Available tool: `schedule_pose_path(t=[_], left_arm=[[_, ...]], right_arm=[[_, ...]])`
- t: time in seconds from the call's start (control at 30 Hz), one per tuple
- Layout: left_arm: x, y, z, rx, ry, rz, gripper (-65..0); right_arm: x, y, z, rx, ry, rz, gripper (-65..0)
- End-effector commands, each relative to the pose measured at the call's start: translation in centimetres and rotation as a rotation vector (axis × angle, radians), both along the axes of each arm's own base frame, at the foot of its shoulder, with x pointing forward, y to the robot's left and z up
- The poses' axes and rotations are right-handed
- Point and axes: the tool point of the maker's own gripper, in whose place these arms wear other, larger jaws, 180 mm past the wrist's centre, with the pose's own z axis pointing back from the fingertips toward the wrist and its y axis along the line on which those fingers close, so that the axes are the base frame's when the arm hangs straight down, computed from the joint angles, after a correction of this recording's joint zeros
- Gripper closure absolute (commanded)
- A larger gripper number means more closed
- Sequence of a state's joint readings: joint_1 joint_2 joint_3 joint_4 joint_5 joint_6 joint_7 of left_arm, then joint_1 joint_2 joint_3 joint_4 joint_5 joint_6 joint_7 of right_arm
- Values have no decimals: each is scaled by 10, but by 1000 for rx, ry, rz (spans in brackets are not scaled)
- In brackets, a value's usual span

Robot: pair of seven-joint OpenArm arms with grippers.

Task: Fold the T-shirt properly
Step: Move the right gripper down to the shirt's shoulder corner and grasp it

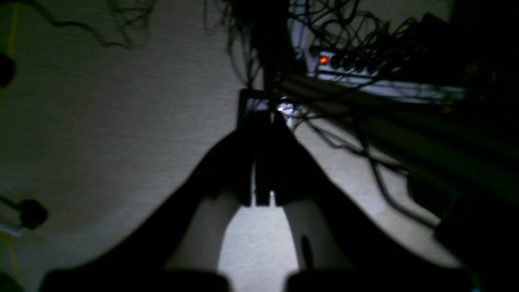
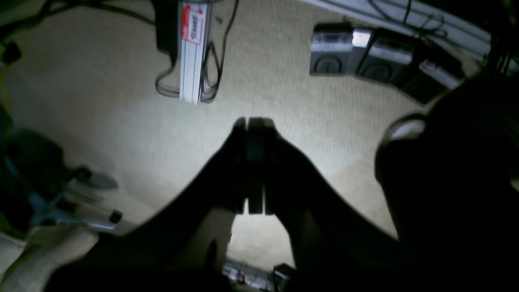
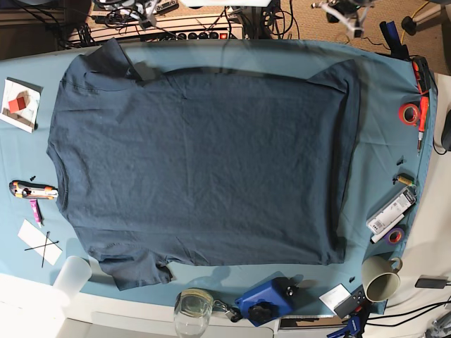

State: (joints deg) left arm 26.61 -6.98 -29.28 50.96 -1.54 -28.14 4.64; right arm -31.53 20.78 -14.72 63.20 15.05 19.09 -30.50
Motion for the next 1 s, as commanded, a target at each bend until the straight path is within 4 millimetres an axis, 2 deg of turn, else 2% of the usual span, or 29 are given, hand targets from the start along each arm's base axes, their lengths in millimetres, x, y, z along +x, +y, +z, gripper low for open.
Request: schedule_pose_path(t=[0.0,0.17,0.27,0.37,0.6,0.8,0.97], left_arm=[[-10,6,6,7,-3,4,0],[-37,20,33,29,-19,37,0],[-40,26,56,50,-60,25,0],[-35,28,83,70,-109,-7,0],[-3,25,154,91,-215,-70,0],[39,29,222,133,-358,-100,0],[67,21,259,143,-458,-132,0]], right_arm=[[-5,-6,7,-4,5,14,0],[-18,-6,31,7,1,78,0],[-22,-7,48,5,-8,55,0],[-17,-9,68,31,-25,-47,0],[12,-12,132,151,-119,-127,0],[55,-20,193,198,-293,-123,0],[94,-33,235,154,-470,-116,0]])
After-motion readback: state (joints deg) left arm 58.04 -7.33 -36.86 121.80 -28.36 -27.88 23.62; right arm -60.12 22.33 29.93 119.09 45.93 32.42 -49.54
